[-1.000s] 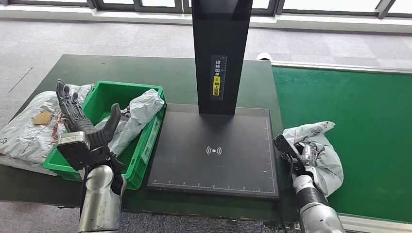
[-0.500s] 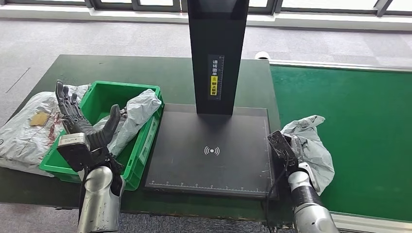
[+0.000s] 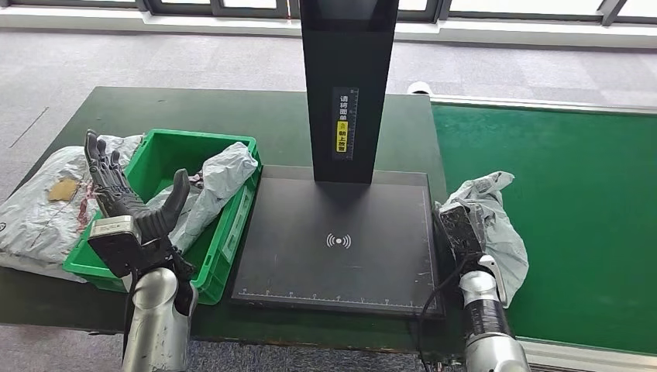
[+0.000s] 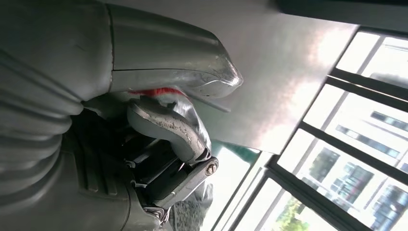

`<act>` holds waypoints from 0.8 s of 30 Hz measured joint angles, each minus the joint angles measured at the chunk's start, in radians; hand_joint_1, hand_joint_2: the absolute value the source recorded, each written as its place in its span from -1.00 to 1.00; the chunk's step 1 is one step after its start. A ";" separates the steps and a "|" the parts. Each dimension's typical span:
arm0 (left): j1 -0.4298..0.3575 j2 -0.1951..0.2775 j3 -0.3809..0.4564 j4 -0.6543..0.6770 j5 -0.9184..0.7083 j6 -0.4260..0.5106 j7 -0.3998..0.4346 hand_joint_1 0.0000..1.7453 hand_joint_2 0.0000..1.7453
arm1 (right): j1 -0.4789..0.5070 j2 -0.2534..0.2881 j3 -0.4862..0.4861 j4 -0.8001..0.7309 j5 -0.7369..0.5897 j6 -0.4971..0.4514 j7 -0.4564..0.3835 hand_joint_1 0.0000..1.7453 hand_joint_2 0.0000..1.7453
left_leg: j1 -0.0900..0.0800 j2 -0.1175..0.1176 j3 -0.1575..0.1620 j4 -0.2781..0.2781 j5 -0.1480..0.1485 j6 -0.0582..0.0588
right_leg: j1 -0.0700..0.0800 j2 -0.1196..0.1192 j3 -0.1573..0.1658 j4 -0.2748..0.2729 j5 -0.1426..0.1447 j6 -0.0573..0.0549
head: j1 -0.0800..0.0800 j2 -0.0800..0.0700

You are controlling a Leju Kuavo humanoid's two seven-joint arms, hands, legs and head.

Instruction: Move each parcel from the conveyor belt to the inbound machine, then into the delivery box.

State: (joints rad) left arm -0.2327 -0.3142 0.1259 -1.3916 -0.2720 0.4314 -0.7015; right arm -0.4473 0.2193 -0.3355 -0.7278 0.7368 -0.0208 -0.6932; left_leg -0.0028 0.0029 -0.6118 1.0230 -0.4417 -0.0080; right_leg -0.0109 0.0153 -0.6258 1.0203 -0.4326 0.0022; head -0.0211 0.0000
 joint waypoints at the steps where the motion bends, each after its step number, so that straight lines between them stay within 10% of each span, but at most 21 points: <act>1: 0.001 0.000 0.000 -0.001 0.000 0.000 0.000 -1.00 1.00 | 0.012 0.006 0.012 -0.033 -0.022 -0.001 -0.004 1.00 1.00 | 0.000 0.000 0.000 0.000 0.000 0.000 | 0.000 0.000 0.000 0.000 0.000 0.000 | 0.000 0.000; 16: 0.001 0.000 0.000 -0.003 -0.001 0.000 0.000 -1.00 1.00 | 0.080 0.023 0.089 -0.199 -0.158 -0.041 -0.007 1.00 1.00 | 0.000 -0.003 -0.001 0.000 0.000 0.000 | 0.000 -0.003 0.000 0.000 0.000 0.000 | 0.000 0.000; 24: -0.002 0.000 -0.012 0.001 0.001 0.002 0.000 -1.00 1.00 | 0.196 0.023 0.391 -0.587 -0.351 -0.180 -0.010 1.00 1.00 | 0.000 -0.003 -0.001 0.000 0.000 0.000 | 0.000 -0.003 0.000 0.000 0.000 0.000 | 0.000 0.000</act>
State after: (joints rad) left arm -0.2345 -0.3140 0.1137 -1.3908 -0.2712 0.4334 -0.7015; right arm -0.2516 0.2427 0.0555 -1.3146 0.3861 -0.2006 -0.7028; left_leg -0.0029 -0.0001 -0.6130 1.0233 -0.4416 -0.0076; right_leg -0.0111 0.0120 -0.6256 1.0203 -0.4330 0.0022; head -0.0210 0.0000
